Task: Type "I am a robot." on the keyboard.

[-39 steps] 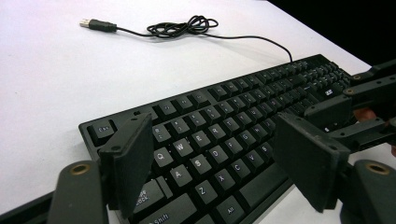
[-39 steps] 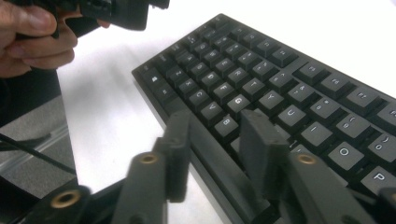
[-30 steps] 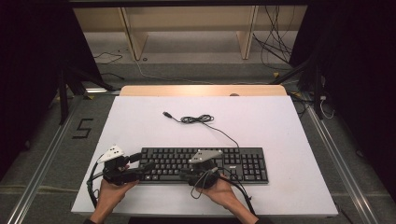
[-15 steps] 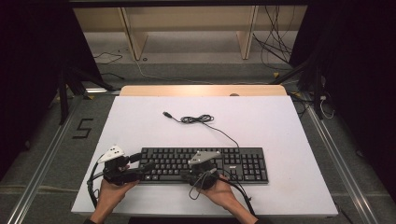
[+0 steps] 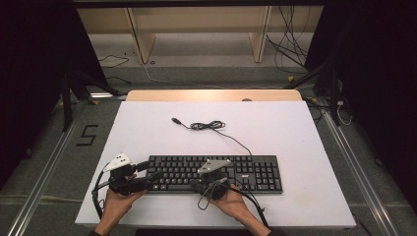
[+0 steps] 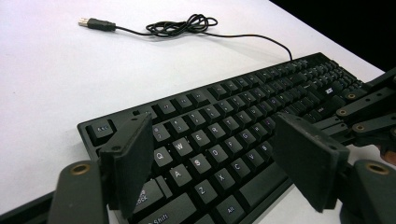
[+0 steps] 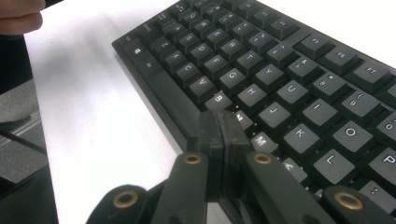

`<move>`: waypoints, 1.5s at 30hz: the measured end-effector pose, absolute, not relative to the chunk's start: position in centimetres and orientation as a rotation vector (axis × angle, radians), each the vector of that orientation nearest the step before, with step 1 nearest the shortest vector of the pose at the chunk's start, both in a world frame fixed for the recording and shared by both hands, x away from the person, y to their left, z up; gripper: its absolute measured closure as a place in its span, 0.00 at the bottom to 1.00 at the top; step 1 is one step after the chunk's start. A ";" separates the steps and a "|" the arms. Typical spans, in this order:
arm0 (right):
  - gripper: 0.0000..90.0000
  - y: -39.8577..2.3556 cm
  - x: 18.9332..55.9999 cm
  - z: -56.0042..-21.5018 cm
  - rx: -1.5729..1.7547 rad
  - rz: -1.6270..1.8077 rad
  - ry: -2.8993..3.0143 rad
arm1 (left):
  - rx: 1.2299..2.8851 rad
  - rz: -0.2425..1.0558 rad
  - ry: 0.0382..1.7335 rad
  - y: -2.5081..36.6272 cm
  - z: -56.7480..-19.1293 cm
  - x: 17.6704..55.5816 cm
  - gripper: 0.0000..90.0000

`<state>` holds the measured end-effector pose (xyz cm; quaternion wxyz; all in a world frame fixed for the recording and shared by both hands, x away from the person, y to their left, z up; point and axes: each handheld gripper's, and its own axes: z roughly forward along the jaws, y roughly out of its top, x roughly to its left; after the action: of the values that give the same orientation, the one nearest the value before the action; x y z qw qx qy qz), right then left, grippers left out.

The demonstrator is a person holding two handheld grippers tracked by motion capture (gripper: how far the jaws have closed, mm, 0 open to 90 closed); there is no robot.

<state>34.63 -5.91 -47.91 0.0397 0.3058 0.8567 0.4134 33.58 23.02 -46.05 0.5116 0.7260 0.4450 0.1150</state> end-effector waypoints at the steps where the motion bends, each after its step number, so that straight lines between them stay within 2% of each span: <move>1: 1.00 -5.9 34.6 -48.0 0.936 1.261 2.629 | 1.747 0.276 1.071 23.0 -46.1 33.6 0.32; 20: 1.00 -5.8 34.6 -48.4 0.927 1.243 2.643 | 1.746 0.277 1.073 23.0 -46.1 33.6 0.32; 24: 0.96 -6.2 34.8 -48.0 0.938 1.293 2.617 | 1.748 0.274 1.076 22.9 -46.2 33.7 0.32; 30: 0.82 -6.9 34.9 -47.2 0.955 1.386 2.565 | 1.760 0.273 1.068 22.9 -46.2 33.7 0.32; 40: 0.51 -8.0 35.5 -46.4 1.006 1.405 2.493 | 1.776 0.267 1.065 22.8 -46.5 33.9 0.36; 45: 0.46 -8.4 35.9 -46.1 1.040 1.398 2.465 | 1.786 0.264 1.070 22.8 -46.6 34.1 0.42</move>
<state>35.90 -8.43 -46.13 0.0616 0.3438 0.8151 0.4622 34.05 22.83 -46.59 0.4981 0.7378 0.4423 0.1091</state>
